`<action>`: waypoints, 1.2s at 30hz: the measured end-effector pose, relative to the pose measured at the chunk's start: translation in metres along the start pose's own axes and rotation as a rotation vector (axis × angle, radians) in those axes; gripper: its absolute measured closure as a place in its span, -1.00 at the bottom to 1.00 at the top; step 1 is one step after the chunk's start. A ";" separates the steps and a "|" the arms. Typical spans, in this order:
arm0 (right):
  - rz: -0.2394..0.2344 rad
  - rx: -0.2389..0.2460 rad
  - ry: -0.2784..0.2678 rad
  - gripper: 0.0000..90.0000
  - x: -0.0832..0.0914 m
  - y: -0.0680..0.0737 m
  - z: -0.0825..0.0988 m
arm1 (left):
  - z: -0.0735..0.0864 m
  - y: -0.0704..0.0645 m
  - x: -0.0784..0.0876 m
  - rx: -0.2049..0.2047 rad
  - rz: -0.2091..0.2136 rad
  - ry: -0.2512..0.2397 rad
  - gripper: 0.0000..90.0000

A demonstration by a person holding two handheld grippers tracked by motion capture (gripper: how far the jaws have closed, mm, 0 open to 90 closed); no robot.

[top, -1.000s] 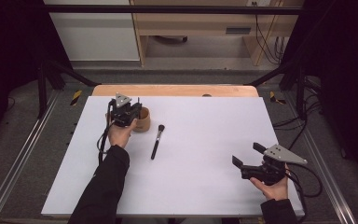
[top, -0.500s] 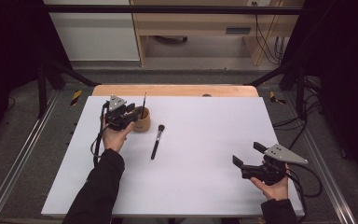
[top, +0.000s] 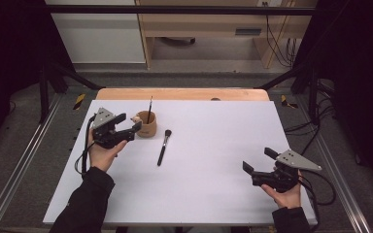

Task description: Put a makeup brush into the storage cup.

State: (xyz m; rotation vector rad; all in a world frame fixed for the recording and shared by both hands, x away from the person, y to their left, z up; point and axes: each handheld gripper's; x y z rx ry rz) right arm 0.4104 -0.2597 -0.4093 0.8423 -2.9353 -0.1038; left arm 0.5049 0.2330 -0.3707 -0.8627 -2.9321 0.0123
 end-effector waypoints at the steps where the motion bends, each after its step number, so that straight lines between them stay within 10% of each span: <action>1: 0.000 0.000 0.000 -0.90 0.000 0.000 0.000 | 0.000 0.000 0.000 0.000 0.000 0.000 -0.42; 36: -0.005 -0.004 -0.006 -0.91 0.000 0.002 -0.002 | 0.042 -0.005 0.082 0.021 -0.003 0.048 -0.85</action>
Point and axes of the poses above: each handheld gripper's, and its own axes: x roughly backward along the jaws, z roughly out of its underside, y roughly to its left, and after that the axes turned 15 degrees about -y, right-handed
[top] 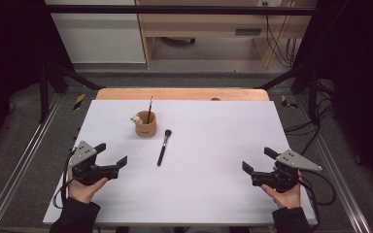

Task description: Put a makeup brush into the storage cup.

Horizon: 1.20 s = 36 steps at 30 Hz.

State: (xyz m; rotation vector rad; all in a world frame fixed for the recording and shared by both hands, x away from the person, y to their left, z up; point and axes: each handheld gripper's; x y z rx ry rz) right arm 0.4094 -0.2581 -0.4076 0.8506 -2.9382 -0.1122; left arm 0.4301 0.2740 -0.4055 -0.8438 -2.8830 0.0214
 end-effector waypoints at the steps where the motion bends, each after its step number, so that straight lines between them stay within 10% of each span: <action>1: 0.001 0.000 0.002 -0.91 0.000 0.000 0.000 | 0.000 0.001 0.001 0.003 0.000 -0.003 -0.85; 36: 0.005 0.004 0.011 -0.91 0.000 0.000 0.000 | 0.003 0.004 -0.010 -0.020 0.010 0.037 -0.84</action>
Point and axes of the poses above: each handheld gripper's, and its own axes: x roughly backward along the jaws, z roughly out of its underside, y roughly to its left, and after that the axes turned 15 degrees about -y, right-handed
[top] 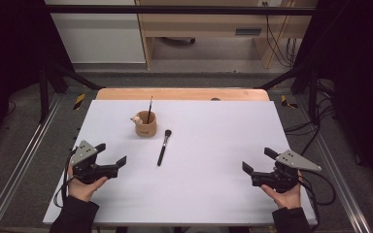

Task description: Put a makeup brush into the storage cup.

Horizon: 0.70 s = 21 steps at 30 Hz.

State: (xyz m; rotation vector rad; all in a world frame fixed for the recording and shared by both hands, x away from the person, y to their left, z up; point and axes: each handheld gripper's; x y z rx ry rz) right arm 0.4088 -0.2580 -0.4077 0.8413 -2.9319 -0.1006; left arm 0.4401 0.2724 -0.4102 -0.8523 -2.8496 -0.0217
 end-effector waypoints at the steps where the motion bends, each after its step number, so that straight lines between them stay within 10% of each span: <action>1: -0.001 -0.002 -0.002 -0.91 0.000 0.000 0.000 | -0.001 -0.001 -0.001 -0.007 0.001 0.006 -0.84; 21: 0.002 0.001 -0.003 -0.91 0.000 0.000 -0.001 | -0.034 -0.020 -0.038 -0.064 0.044 0.077 -0.82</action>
Point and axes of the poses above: each handheld gripper's, and its own axes: x roughly backward along the jaws, z roughly out of its underside, y roughly to its left, and after that the axes turned 15 degrees about -y, right-handed
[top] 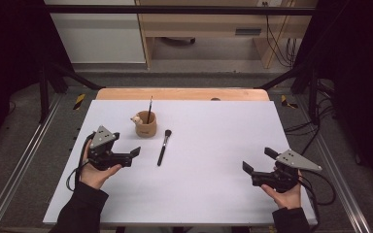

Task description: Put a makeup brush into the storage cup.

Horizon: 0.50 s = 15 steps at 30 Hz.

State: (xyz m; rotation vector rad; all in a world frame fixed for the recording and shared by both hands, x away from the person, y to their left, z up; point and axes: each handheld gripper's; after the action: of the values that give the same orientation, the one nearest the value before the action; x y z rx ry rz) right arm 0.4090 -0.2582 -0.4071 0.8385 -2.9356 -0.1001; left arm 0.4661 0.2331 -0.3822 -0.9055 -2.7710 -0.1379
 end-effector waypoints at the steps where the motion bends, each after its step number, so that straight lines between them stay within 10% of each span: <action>1: -0.001 0.001 -0.002 -0.91 0.000 0.000 0.000 | -0.001 -0.001 -0.005 -0.006 0.006 0.015 -0.82; 15: -0.006 0.000 0.007 -0.91 -0.001 0.001 0.001 | -0.005 -0.014 -0.034 -0.023 0.036 0.089 -0.81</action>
State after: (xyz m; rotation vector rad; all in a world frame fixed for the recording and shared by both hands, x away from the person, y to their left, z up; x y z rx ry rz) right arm 0.4094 -0.2562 -0.4078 0.8456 -2.9272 -0.0975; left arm 0.4853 0.2022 -0.3857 -0.9303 -2.6750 -0.1995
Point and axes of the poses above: each handheld gripper's, and its own axes: x roughly backward along the jaws, z roughly out of its underside, y roughly to its left, and after that the axes turned 15 degrees about -y, right-handed
